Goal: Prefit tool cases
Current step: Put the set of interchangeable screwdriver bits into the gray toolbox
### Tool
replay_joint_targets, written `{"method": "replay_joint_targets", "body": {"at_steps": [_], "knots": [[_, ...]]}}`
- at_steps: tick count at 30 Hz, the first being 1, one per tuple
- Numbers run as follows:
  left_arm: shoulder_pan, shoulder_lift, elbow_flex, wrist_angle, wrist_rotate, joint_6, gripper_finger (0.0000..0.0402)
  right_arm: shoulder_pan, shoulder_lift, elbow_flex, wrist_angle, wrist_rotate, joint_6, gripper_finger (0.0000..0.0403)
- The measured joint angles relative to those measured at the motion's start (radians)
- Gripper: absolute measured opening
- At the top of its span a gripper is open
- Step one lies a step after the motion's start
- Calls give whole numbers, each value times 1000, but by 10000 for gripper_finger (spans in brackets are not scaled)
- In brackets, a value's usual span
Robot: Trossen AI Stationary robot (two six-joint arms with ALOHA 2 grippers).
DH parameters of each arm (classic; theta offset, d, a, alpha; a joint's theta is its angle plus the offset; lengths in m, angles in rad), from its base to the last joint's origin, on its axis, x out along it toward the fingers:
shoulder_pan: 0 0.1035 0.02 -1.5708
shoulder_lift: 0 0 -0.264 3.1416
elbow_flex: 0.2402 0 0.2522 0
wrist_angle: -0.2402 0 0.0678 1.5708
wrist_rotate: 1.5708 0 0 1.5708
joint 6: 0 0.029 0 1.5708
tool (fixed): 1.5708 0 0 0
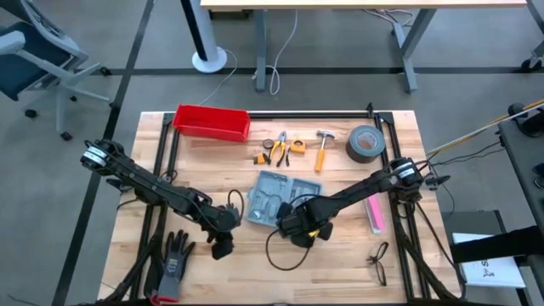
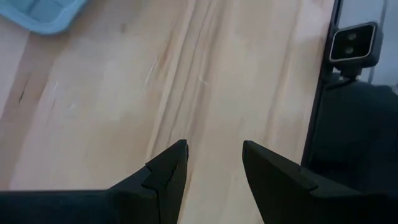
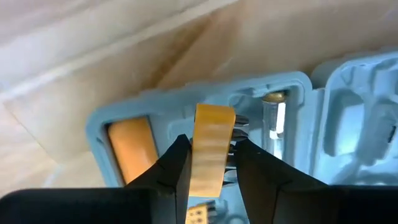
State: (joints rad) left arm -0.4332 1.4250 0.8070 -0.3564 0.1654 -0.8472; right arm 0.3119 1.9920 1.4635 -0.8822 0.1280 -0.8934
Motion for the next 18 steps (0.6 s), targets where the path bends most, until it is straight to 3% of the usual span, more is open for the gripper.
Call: {"method": "replay_joint_targets", "body": {"at_steps": [9,18], "knots": [[0,0,0,16,-1,-4,162,0,0,0,-2,30,-67,91],[0,0,0,17,-29,-28,162,0,7,0,-3,-31,-106,91]]}}
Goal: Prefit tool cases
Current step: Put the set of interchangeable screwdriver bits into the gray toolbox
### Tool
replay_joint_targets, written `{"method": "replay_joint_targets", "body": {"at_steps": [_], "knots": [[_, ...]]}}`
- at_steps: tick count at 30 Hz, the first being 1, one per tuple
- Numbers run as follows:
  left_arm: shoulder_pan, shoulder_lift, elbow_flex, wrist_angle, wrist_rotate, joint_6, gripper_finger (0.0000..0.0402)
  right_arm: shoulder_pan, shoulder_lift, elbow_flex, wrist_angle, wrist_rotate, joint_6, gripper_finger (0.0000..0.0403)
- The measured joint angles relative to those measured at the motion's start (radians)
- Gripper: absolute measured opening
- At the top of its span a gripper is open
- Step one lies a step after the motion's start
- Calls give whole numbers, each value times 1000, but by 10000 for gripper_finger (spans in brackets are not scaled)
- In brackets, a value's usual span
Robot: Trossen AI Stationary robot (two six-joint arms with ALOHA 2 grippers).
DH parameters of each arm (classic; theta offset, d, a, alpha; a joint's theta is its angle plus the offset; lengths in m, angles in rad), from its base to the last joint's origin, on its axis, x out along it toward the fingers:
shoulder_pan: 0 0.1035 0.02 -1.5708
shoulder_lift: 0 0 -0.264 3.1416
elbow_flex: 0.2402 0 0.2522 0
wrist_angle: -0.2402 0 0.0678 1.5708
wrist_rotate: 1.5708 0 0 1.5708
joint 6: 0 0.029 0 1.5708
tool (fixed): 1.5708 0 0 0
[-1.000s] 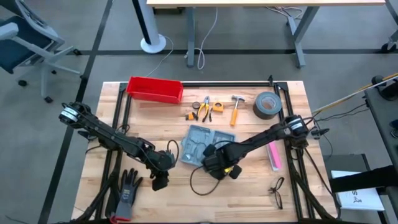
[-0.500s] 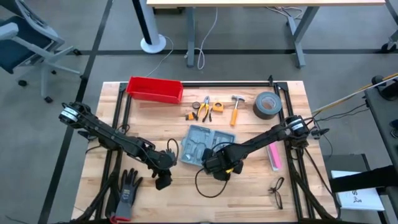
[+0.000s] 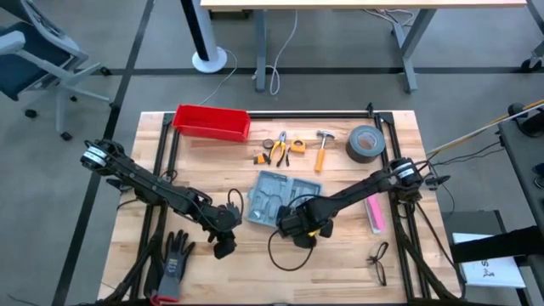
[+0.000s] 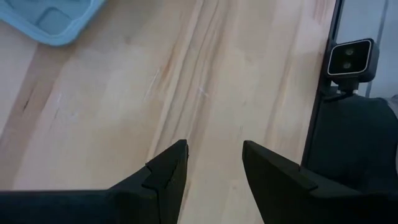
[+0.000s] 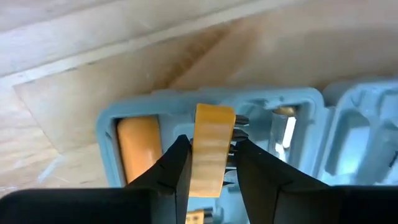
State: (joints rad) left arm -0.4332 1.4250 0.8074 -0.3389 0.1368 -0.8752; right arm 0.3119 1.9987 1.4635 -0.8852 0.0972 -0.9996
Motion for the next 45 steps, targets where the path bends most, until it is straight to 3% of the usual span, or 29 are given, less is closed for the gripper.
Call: {"method": "replay_joint_targets", "body": {"at_steps": [45], "knots": [[-24,0,0,10,3,-43,162,-42,36,5,-17,8,-148,92]]}}
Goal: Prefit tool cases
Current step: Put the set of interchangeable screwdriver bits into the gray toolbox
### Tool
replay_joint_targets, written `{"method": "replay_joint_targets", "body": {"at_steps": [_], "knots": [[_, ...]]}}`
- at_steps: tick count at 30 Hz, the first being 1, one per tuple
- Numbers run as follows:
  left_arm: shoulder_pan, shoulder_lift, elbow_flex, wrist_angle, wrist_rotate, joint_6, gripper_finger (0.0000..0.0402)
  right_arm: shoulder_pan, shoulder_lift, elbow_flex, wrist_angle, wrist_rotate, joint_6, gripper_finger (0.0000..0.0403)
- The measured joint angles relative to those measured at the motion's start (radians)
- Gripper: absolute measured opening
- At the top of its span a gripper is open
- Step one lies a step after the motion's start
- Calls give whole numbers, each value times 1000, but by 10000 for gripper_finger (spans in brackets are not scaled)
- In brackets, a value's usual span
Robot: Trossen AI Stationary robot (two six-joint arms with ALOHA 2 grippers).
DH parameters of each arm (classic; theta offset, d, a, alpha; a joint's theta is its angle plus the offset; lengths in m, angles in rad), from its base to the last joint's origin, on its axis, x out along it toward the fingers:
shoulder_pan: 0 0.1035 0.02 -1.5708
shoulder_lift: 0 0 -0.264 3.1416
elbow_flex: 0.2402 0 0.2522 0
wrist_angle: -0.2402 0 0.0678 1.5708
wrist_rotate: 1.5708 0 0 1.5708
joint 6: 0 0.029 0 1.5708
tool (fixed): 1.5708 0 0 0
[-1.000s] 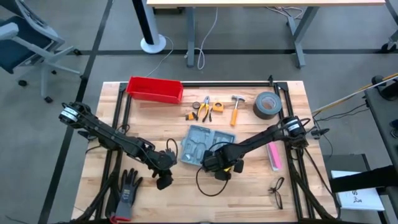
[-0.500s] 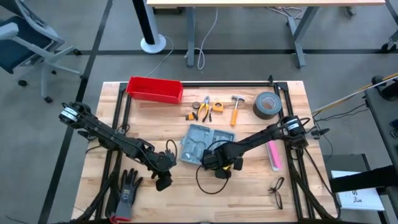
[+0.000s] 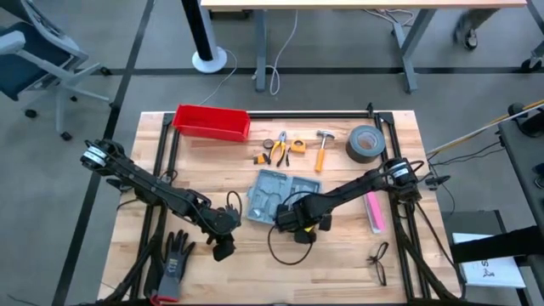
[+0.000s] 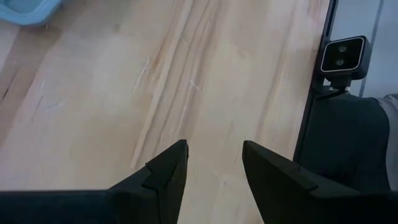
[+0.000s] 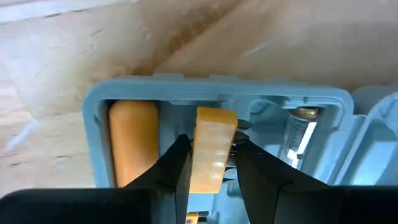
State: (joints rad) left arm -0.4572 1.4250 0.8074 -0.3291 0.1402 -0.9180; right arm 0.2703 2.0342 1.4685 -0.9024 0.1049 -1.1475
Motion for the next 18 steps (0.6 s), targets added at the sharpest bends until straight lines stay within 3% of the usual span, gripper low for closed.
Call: {"method": "replay_joint_targets", "body": {"at_steps": [18], "knots": [[0,0,0,15,0,-1,162,-11,1,-26,-49,-33,-180,92]]}}
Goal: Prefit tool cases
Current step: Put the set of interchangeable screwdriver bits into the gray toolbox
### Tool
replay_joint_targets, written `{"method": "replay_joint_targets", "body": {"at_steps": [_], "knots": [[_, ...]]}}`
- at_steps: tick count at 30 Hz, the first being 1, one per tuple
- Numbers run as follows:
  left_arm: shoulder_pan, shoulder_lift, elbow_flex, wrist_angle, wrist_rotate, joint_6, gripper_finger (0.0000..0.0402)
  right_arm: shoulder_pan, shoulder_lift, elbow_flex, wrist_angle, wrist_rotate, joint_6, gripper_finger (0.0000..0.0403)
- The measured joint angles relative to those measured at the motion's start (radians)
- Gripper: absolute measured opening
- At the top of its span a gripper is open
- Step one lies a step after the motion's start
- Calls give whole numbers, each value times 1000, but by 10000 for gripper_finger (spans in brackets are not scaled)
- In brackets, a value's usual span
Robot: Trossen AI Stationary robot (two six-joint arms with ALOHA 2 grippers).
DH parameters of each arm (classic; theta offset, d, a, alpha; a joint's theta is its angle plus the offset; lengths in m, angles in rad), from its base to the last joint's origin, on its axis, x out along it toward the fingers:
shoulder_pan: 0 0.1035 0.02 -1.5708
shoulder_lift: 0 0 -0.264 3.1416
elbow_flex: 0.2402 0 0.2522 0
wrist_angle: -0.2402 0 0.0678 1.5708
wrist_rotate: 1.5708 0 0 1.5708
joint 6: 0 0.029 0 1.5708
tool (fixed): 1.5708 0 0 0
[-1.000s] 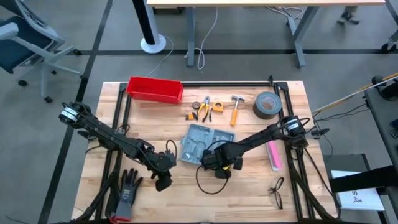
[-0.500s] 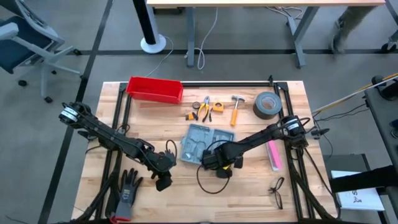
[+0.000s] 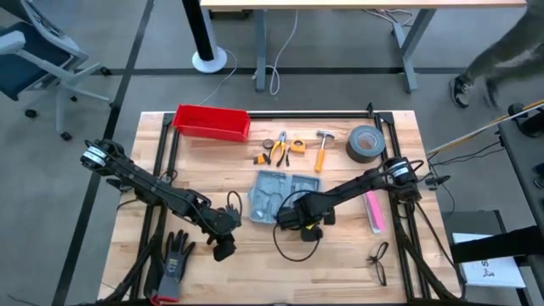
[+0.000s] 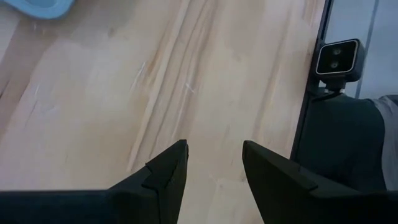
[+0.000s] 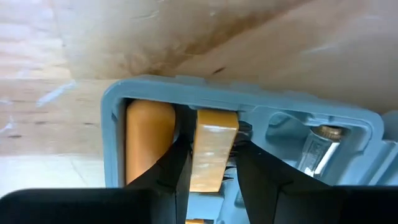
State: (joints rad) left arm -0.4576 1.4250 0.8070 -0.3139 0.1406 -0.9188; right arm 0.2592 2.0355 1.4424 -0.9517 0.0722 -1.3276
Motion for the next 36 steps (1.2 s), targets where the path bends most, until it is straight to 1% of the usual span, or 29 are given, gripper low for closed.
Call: {"method": "replay_joint_targets", "body": {"at_steps": [6,10,16,21,27,31,34,36], "knots": [[-9,0,0,19,0,-5,162,-12,-1,-9,0,-5,-28,92],[-15,0,0,25,1,-11,162,-16,-1,-4,8,-1,66,96],[-18,0,0,29,4,-33,162,-16,1,4,8,7,98,122],[-33,0,0,36,9,-41,162,-18,1,34,-46,23,117,133],[-39,0,0,37,10,-48,162,-21,0,74,-102,35,140,133],[-41,0,0,37,10,-48,162,-22,-2,118,-143,34,267,124],[-41,0,0,37,10,-48,162,-33,-4,152,-157,18,438,117],[-41,0,0,37,10,-47,162,-52,-4,173,-192,-18,549,113]]}}
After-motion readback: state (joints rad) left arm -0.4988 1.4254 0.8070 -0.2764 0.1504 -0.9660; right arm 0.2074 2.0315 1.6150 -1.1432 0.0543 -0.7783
